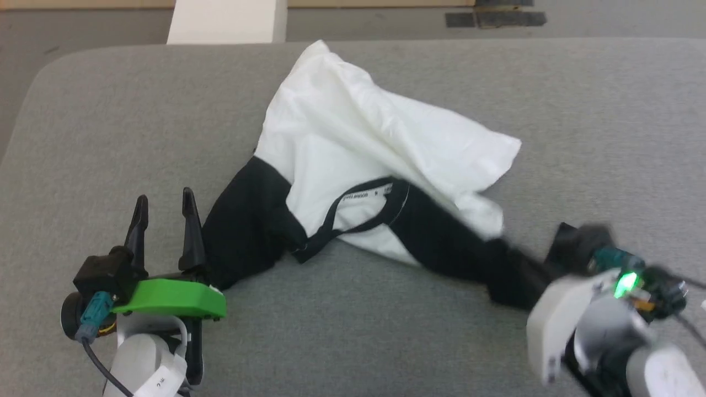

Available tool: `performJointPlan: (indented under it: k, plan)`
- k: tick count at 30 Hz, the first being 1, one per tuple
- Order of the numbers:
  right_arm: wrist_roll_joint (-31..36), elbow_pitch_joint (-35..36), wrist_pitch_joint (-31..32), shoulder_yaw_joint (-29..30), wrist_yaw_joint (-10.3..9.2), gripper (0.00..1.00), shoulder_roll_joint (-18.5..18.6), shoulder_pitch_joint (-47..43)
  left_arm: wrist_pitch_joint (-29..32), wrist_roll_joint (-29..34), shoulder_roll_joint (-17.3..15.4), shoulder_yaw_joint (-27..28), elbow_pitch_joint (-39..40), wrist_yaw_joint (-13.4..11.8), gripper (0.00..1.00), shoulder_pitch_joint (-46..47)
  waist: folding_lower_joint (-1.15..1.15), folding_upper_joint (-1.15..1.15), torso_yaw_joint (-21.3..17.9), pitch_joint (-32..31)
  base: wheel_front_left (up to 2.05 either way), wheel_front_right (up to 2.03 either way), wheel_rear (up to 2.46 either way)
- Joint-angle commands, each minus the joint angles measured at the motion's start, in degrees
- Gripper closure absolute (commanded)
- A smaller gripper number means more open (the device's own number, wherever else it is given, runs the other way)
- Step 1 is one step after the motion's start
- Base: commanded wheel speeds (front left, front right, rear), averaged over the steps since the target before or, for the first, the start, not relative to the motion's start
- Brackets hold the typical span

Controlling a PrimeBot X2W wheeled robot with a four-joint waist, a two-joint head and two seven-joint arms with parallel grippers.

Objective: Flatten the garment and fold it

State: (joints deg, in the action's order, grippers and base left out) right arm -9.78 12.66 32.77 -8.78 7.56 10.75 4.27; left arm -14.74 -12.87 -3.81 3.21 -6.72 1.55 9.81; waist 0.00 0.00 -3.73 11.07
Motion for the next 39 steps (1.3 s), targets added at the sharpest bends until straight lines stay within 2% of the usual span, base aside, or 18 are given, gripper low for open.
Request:
performJointPlan:
  k: [1,5,8,9,10,11,14,18,21,23,29,33,36,38,39]
  plan:
    - [-2.03,1.74,2.33,-1.69,-0.08,1.0,1.4,-3.01,-0.26,0.2,0.16,0.23,0.16,0.25,0.0,-1.07,0.0,0.0,-1.5,-1.51,0.0,0.0,0.0]
    - [-6.87,2.47,11.73,-4.18,-0.08,1.0,5.12,-9.85,-0.26,0.24,0.27,0.56,0.21,0.42,0.0,-1.31,0.0,0.0,-2.05,-1.65,0.0,0.0,0.0]
    - [-8.78,0.96,17.69,-2.45,-0.08,1.0,5.62,-13.42,-0.26,0.26,0.32,0.69,-0.04,0.67,0.0,-1.24,0.0,0.0,-1.98,-1.55,0.0,0.0,0.0]
    - [-8.98,0.48,19.06,-1.68,-0.08,0.69,5.54,-14.24,-0.26,0.13,0.31,0.97,-0.31,0.84,0.0,-1.09,0.0,0.0,-1.85,-1.52,0.0,0.0,0.0]
    - [-9.06,0.27,19.33,-0.98,-0.08,0.28,5.29,-14.58,-0.26,0.03,0.31,1.24,-0.52,0.96,0.0,-0.92,0.0,0.0,-1.74,-1.46,0.0,0.0,0.0]
    - [-8.98,0.02,18.79,0.3,-0.08,0.0,4.54,-14.71,-0.26,0.01,0.32,1.45,-0.56,1.01,0.0,-0.86,0.0,0.0,-1.59,-1.4,0.0,0.0,0.0]
    - [-8.75,0.19,14.96,2.47,-0.08,0.0,2.27,-13.95,-0.26,0.17,0.4,1.45,-0.55,1.13,0.0,-0.95,0.0,0.0,-1.05,-1.38,0.0,0.0,0.0]
    - [-7.38,0.87,3.57,6.02,-0.08,0.0,-1.78,-10.14,-0.26,0.15,0.45,1.79,-1.03,1.43,0.0,-0.63,0.0,0.0,-0.36,-1.21,0.0,0.0,0.0]
    - [-4.76,-1.6,-4.81,8.43,-0.08,0.0,-4.46,-6.23,-0.26,0.26,0.48,1.95,-1.56,1.85,0.0,0.03,0.0,0.0,0.18,-0.85,0.0,0.0,0.0]
    - [-3.28,-4.68,-8.12,9.19,-0.08,0.0,-5.6,-3.66,-0.26,0.43,0.55,1.64,-1.67,1.98,0.0,0.41,0.0,0.0,0.66,-0.5,0.0,0.0,0.0]
    - [-1.44,-18.59,-10.43,10.86,-0.08,0.0,-7.39,5.58,-0.26,0.49,0.77,-0.38,-1.23,1.89,0.0,1.6,0.0,0.0,2.62,1.28,0.0,0.0,0.0]
    - [-1.78,-27.44,-8.66,10.71,-0.08,0.0,-7.7,10.27,-0.26,0.28,0.84,-1.44,-1.52,1.98,0.0,2.2,0.0,0.0,3.97,1.99,0.0,0.0,0.0]
    - [-3.51,-33.81,-5.11,9.56,-0.08,0.0,-7.8,12.88,-0.26,0.09,0.88,-2.22,-1.69,1.75,0.0,2.05,0.0,0.0,4.81,2.03,0.0,0.0,0.0]
    - [-4.39,-36.42,-2.69,9.07,-0.08,0.6,-7.82,13.83,-0.26,-0.08,0.89,-2.49,-1.86,1.54,0.0,1.81,0.0,0.0,5.11,1.74,0.0,0.0,0.0]
    - [-4.2,-37.04,-2.12,8.98,-0.08,0.83,-7.82,14.24,-0.26,-0.17,0.9,-2.56,-1.94,1.46,0.0,1.69,0.0,0.0,5.18,1.57,0.0,0.0,0.0]
